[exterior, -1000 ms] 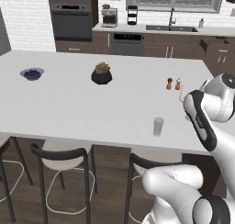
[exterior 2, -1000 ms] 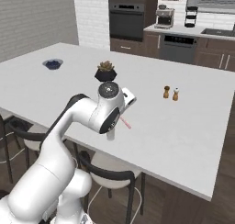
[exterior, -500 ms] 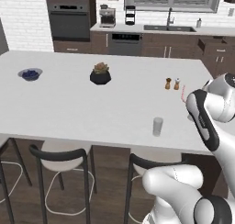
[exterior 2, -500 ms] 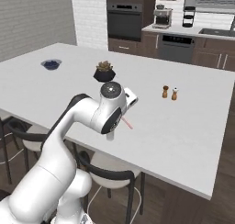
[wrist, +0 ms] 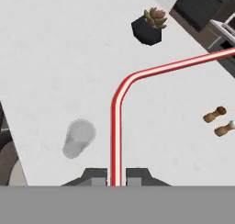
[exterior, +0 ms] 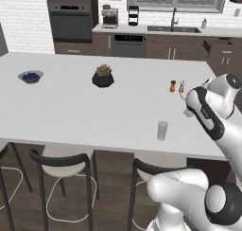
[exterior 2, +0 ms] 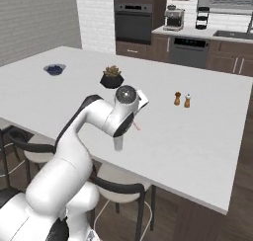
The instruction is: Take a straw from the drawer in front and place it inside the glass cup on the dining counter.
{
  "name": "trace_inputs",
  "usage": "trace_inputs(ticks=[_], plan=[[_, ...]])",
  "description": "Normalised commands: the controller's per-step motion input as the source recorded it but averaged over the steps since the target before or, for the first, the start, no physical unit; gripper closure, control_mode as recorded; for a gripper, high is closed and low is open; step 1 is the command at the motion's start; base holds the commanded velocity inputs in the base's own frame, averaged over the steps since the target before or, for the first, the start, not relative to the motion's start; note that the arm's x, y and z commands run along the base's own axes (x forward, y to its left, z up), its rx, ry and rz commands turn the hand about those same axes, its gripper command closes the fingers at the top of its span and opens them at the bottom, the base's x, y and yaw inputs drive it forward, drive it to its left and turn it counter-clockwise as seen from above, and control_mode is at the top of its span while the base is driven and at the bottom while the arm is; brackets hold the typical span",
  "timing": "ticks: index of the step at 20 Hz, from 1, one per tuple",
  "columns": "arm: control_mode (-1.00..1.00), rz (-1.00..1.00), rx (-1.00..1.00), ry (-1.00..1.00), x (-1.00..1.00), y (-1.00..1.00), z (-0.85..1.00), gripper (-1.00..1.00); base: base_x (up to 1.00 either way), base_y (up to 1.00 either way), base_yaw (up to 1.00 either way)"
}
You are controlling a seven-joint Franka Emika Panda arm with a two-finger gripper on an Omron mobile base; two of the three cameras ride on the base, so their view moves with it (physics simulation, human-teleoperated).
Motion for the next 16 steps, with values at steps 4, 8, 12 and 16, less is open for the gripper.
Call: trace_inputs(ticks=[4, 8, 12, 16], plan=[[-1.0, 0.0, 0.27, 0.0, 0.75, 0.28, 0.24, 1.0, 0.0, 0.0, 0.0], [-1.0, 0.0, 0.21, 0.0, 0.51, 0.28, 0.03, 1.0, 0.0, 0.0, 0.0], [-1.0, 0.0, 0.07, 0.0, 0.23, 0.3, -0.1, 1.0, 0.0, 0.0, 0.0], [-1.0, 0.01, 0.14, 0.0, 0.02, 0.11, -0.01, 1.0, 0.0, 0.0, 0.0]])
